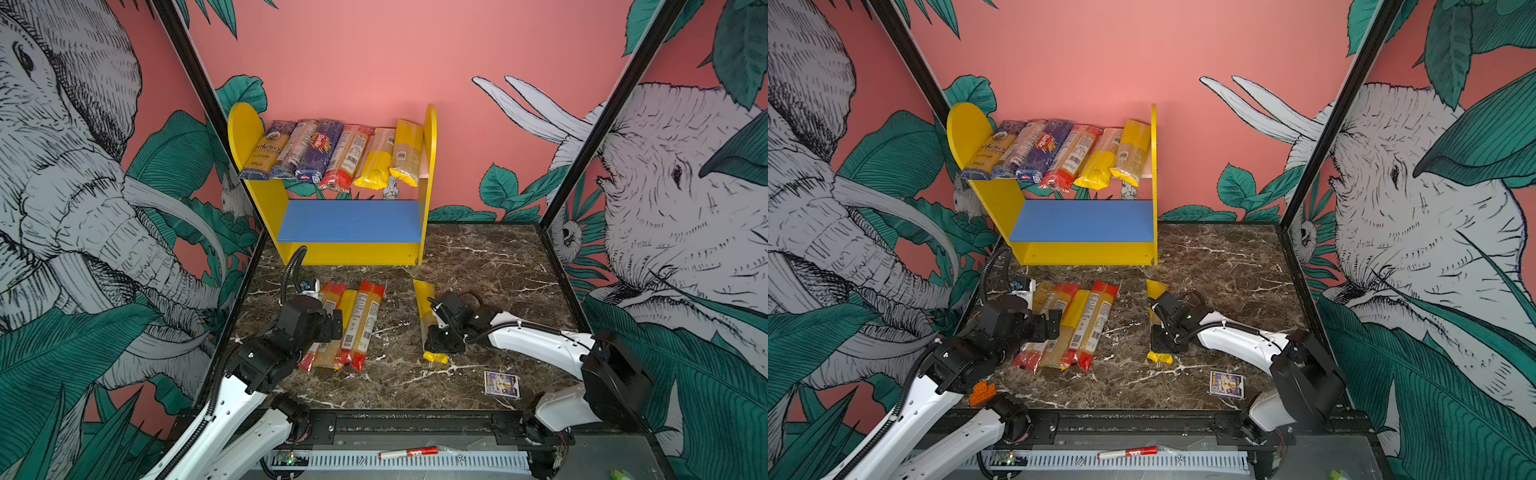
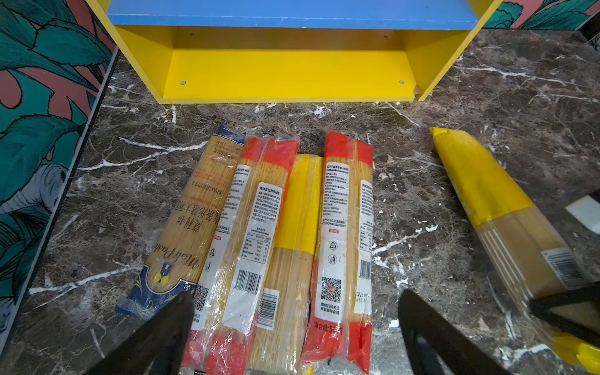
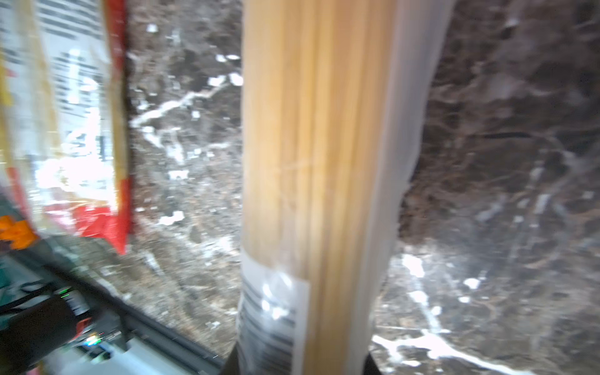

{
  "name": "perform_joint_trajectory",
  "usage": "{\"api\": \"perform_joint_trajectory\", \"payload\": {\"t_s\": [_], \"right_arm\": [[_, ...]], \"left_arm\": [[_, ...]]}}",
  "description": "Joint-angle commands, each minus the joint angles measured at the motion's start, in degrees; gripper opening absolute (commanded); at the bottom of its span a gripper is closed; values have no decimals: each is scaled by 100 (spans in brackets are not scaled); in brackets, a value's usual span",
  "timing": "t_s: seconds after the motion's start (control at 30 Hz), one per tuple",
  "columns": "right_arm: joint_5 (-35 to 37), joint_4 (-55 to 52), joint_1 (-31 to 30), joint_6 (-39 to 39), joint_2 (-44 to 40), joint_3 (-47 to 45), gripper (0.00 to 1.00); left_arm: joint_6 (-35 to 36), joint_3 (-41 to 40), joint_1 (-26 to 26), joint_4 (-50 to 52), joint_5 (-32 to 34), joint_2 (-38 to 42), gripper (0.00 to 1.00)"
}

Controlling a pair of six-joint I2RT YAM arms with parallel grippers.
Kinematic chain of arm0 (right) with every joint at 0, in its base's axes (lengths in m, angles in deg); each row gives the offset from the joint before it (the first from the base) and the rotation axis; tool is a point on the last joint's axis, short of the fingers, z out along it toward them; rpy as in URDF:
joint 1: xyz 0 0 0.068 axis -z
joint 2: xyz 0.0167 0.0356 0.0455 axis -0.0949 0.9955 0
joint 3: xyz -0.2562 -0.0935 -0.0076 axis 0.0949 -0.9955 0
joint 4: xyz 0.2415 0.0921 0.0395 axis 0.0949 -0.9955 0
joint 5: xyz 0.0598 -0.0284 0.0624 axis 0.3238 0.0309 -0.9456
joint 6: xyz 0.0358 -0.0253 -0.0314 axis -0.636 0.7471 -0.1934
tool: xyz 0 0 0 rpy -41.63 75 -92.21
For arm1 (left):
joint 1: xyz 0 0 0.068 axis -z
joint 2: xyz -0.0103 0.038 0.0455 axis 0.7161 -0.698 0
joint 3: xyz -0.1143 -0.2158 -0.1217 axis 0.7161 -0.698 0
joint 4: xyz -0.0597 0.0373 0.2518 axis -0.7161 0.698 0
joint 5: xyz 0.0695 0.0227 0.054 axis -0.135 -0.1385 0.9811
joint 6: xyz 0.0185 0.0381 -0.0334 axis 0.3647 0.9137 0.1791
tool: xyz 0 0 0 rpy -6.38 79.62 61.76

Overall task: Arrange pasta packages on shelves
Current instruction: Pick up the pasta bag from the center of the table, then place the pasta bag on the shelf.

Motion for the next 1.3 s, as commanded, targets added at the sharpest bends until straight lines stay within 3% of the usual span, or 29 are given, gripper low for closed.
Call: {"api": "perform_joint_trajectory", "payload": {"t_s": [0.0,0.47,0.93,1.1,1.27], "right_arm": [[-323,796,35,-33,-156,567,0],[-1187,1403,283,-79,410,1721,0],[-1751,1275,496,194,1416,3741,0],[-1610,1005,729,721,1995,4735,0],[-985,44,813,2027,3051,6556,0]], "left_arm": [[98,152,-36,-21,109,10,99],[263,279,-32,-8,464,3,99],[701,979,-32,-101,595,-652,99],[901,1150,-32,-316,619,-921,99],[1092,1376,-41,-392,628,-1182,99]]}}
